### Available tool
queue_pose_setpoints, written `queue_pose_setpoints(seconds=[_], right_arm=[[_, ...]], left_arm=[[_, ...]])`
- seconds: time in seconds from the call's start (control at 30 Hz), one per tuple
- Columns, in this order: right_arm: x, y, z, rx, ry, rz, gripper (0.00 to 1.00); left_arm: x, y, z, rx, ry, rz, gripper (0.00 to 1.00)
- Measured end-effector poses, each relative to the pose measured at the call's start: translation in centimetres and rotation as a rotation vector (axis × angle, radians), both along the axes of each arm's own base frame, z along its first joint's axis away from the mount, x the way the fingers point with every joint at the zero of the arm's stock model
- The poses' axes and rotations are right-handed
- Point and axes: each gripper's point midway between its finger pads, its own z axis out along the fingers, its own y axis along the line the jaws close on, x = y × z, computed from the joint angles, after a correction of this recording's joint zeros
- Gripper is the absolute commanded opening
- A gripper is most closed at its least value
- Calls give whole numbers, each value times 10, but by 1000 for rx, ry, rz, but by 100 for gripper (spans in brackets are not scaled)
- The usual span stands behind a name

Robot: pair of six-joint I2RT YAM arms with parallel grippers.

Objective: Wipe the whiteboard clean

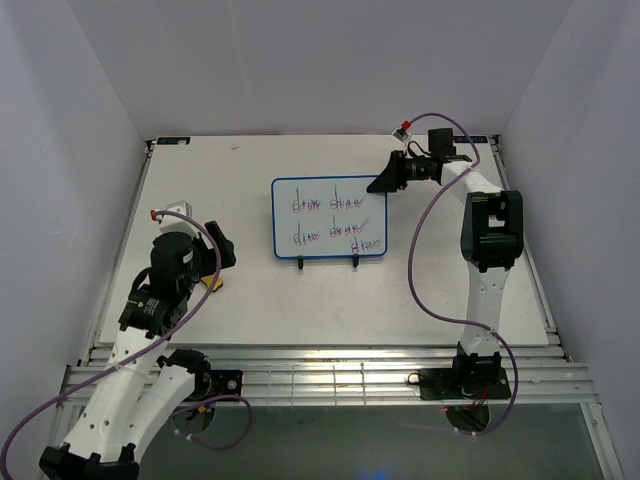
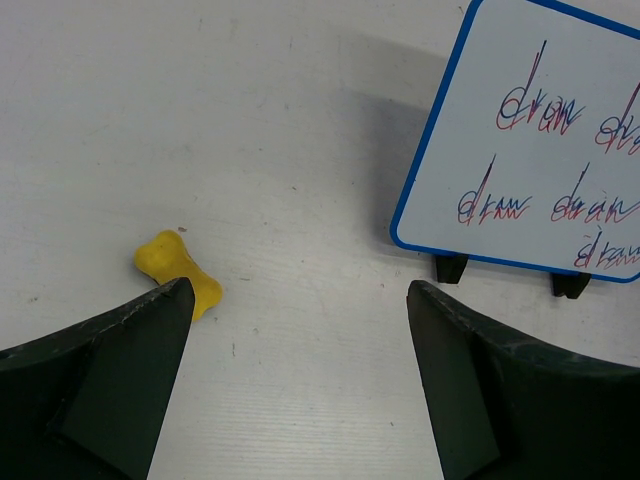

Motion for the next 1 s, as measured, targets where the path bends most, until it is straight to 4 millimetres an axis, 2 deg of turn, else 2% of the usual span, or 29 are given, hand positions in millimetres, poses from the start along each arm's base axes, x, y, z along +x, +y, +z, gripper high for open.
queue_pose_setpoints(seconds=[0.03, 0.2, 0.23, 0.3, 0.33, 0.4, 0.5, 0.7, 1.0], right_arm=[[-1, 0, -1, 2, 7, 3, 49], [-7, 2, 2, 30, 22, 33, 35], [-8, 2, 3, 36, 21, 39, 28], [-10, 3, 6, 49, 20, 51, 19], [-13, 3, 8, 61, 28, 62, 8], [-23, 5, 15, 105, 75, 98, 8], [-26, 5, 18, 122, 88, 114, 8], [-27, 6, 22, 117, 98, 104, 8], [-19, 7, 48, 96, 107, 3, 8]], left_arm=[[0, 0, 0, 0, -2, -2, 98], [-1, -1, 1, -1, -6, -8, 98], [-1, -1, 1, 0, -6, -9, 98], [-1, -1, 1, 0, -6, -9, 98], [-1, -1, 2, 0, -6, -9, 98], [-1, -1, 2, 0, -7, -9, 98], [-1, -1, 2, 0, -8, -9, 98], [-1, -1, 3, -1, -12, -9, 98], [-2, 0, 4, -3, -19, -9, 98]])
